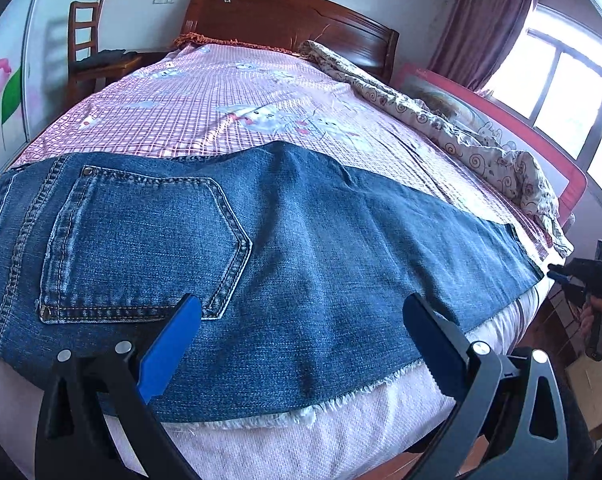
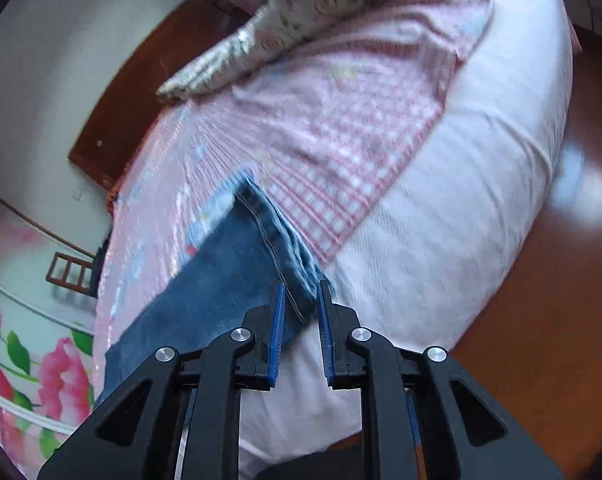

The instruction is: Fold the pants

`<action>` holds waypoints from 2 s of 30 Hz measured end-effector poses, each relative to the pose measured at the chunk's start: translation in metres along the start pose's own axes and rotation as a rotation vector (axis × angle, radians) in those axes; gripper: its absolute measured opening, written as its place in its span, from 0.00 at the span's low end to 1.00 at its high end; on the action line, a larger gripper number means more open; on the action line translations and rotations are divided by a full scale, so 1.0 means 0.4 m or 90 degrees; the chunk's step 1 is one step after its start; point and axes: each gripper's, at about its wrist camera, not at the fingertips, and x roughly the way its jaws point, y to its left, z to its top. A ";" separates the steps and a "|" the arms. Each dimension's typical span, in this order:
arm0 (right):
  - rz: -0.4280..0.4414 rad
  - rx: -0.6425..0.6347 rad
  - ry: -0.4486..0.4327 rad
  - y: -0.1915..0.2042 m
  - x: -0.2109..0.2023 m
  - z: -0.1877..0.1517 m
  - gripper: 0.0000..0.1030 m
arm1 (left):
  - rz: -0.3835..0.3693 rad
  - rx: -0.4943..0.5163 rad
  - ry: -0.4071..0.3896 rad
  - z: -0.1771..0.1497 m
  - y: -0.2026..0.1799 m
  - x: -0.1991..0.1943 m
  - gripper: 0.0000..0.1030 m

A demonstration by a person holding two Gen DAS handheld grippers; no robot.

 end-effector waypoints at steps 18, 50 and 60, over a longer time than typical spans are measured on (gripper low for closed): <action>-0.131 -0.446 0.132 0.134 0.192 0.018 0.11 | 0.031 -0.010 0.042 0.045 -0.054 0.056 0.98; -0.098 -0.371 0.133 0.176 0.145 0.030 0.04 | 0.035 -0.067 0.030 0.044 0.036 0.047 0.98; 0.035 -0.235 0.126 0.275 0.062 0.060 0.04 | 0.028 -0.060 0.016 0.058 0.044 0.027 0.98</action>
